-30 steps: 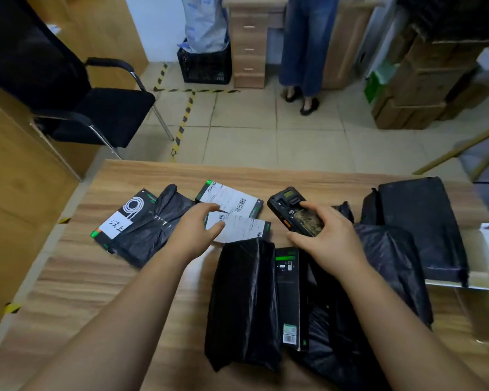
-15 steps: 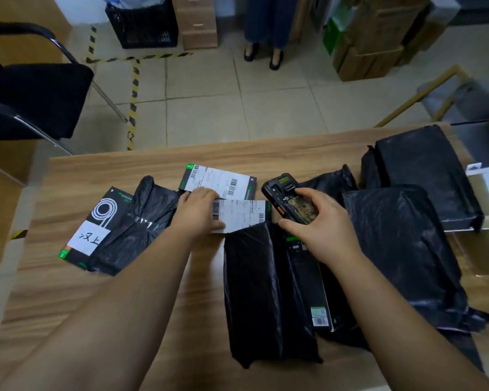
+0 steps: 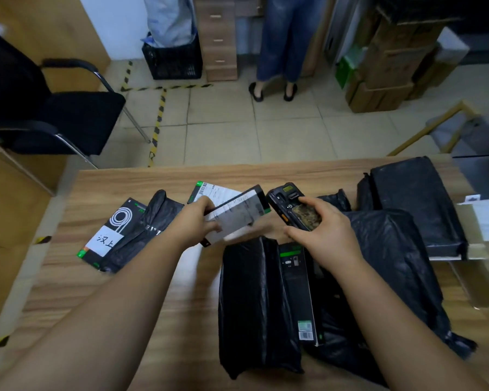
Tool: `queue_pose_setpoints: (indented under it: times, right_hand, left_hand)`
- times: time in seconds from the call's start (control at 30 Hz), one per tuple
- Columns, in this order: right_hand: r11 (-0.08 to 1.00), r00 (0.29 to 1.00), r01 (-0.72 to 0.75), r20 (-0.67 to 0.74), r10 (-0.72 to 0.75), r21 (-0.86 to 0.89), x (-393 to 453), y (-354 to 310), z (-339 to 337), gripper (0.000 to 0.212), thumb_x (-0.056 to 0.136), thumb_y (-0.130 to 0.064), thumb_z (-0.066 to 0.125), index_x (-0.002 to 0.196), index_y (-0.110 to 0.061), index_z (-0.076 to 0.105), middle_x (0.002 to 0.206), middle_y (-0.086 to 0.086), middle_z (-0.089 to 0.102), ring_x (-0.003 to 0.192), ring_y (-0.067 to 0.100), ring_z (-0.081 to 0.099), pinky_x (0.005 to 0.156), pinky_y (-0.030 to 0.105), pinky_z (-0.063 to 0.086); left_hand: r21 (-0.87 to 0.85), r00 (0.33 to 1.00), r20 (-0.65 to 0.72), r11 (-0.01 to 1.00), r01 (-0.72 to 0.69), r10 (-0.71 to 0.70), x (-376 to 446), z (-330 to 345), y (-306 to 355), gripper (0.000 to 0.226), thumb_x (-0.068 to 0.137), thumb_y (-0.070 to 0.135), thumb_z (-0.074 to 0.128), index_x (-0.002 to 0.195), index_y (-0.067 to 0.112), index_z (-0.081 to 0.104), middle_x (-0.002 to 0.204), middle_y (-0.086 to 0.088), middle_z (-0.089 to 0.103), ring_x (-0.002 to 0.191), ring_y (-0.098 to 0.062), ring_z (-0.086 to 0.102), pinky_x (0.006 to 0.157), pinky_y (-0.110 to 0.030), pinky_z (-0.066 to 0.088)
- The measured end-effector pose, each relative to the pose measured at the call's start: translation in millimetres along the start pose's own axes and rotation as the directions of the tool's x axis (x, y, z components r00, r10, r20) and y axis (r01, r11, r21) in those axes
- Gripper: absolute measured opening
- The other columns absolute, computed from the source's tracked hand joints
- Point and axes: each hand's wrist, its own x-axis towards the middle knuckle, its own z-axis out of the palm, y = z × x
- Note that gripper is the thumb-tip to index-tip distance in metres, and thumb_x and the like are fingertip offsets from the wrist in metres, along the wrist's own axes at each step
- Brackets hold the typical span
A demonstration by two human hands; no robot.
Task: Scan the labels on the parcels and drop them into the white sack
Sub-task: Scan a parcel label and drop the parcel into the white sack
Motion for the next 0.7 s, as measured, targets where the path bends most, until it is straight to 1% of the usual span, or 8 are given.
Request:
queue_pose_setpoints:
  times: [0.07, 0.13, 0.2, 0.27, 0.37, 0.5, 0.6, 0.7]
  right_hand:
    - [0.999, 0.999, 0.033, -0.019, -0.033, 0.035, 6, -9, -9, 0.064, 0.067, -0.036, 0.085, 0.127, -0.035, 0.061, 0.115, -0.014, 0.059, 0.112, 0.011, 0.056, 0.092, 0.029, 0.046]
    - [0.993, 0.996, 0.089, -0.024, -0.087, 0.076, 12, -22, -20, 0.063, 0.066, -0.033, 0.086, 0.125, -0.035, 0.063, 0.114, -0.012, 0.063, 0.107, 0.009, 0.058, 0.087, 0.025, 0.044]
    - [0.984, 0.990, 0.143, -0.011, -0.142, 0.107, 17, -38, -34, 0.064, 0.065, -0.035, 0.088, 0.124, -0.037, 0.062, 0.112, -0.012, 0.064, 0.102, 0.007, 0.058, 0.083, 0.023, 0.042]
    - [0.974, 0.982, 0.185, 0.009, -0.187, 0.133, 21, -55, -49, 0.064, 0.064, -0.038, 0.088, 0.122, -0.042, 0.061, 0.111, -0.010, 0.065, 0.100, 0.008, 0.060, 0.085, 0.026, 0.045]
    - [0.961, 0.968, 0.237, 0.047, -0.246, 0.141, 20, -81, -68, 0.064, 0.065, -0.040, 0.087, 0.123, -0.045, 0.059, 0.109, -0.009, 0.064, 0.097, 0.009, 0.060, 0.083, 0.027, 0.046]
    - [0.947, 0.941, 0.303, 0.128, -0.315, 0.104, 7, -107, -78, 0.065, 0.067, -0.046, 0.084, 0.125, -0.046, 0.057, 0.108, -0.011, 0.062, 0.093, 0.008, 0.058, 0.073, 0.027, 0.044]
    - [0.938, 0.916, 0.341, 0.204, -0.346, 0.064, -6, -119, -78, 0.065, 0.064, -0.049, 0.082, 0.123, -0.049, 0.056, 0.110, -0.014, 0.062, 0.091, 0.005, 0.059, 0.074, 0.028, 0.048]
    - [0.933, 0.899, 0.353, 0.251, -0.358, 0.065, -19, -127, -78, 0.064, 0.061, -0.049, 0.080, 0.120, -0.050, 0.056, 0.107, -0.015, 0.064, 0.086, 0.005, 0.061, 0.076, 0.031, 0.053]
  left_hand:
    - [-0.213, 0.994, -0.107, 0.977, 0.000, -0.023, -8, -14, 16, 0.029, 0.082, 0.015, 0.076, 0.103, 0.015, 0.055, 0.096, 0.003, 0.063, 0.086, -0.014, 0.060, 0.066, -0.023, 0.044]
    - [-0.443, 0.983, -0.175, 0.896, -0.024, -0.061, -18, -29, 35, 0.032, 0.087, 0.012, 0.073, 0.115, 0.016, 0.059, 0.103, 0.005, 0.067, 0.091, -0.009, 0.064, 0.075, -0.024, 0.051]
    - [-0.603, 0.961, -0.251, 0.795, -0.060, -0.117, -28, -44, 53, 0.028, 0.089, 0.010, 0.070, 0.115, 0.015, 0.061, 0.106, -0.001, 0.069, 0.089, -0.011, 0.067, 0.072, -0.024, 0.054]
    - [-0.726, 0.926, -0.323, 0.680, -0.109, -0.197, -38, -58, 67, 0.020, 0.090, 0.005, 0.068, 0.106, 0.014, 0.061, 0.106, -0.006, 0.070, 0.083, -0.011, 0.067, 0.064, -0.020, 0.053]
    - [-0.781, 0.875, -0.400, 0.601, -0.170, -0.273, -56, -76, 80, 0.019, 0.089, 0.001, 0.066, 0.102, 0.013, 0.057, 0.100, -0.004, 0.069, 0.087, -0.018, 0.067, 0.061, -0.019, 0.054]
    - [-0.797, 0.826, -0.457, 0.565, -0.216, -0.329, -84, -92, 86, 0.021, 0.090, 0.001, 0.066, 0.104, 0.013, 0.057, 0.106, -0.005, 0.068, 0.091, -0.020, 0.067, 0.072, -0.031, 0.058]
    - [-0.794, 0.790, -0.489, 0.564, -0.226, -0.371, -101, -99, 87, 0.023, 0.089, 0.003, 0.067, 0.105, 0.016, 0.057, 0.110, -0.005, 0.068, 0.091, -0.019, 0.068, 0.068, -0.030, 0.054]
    - [-0.791, 0.756, -0.520, 0.558, -0.249, -0.399, -111, -105, 90, 0.026, 0.087, 0.000, 0.069, 0.101, 0.018, 0.056, 0.111, -0.005, 0.067, 0.097, -0.021, 0.067, 0.081, -0.036, 0.055]
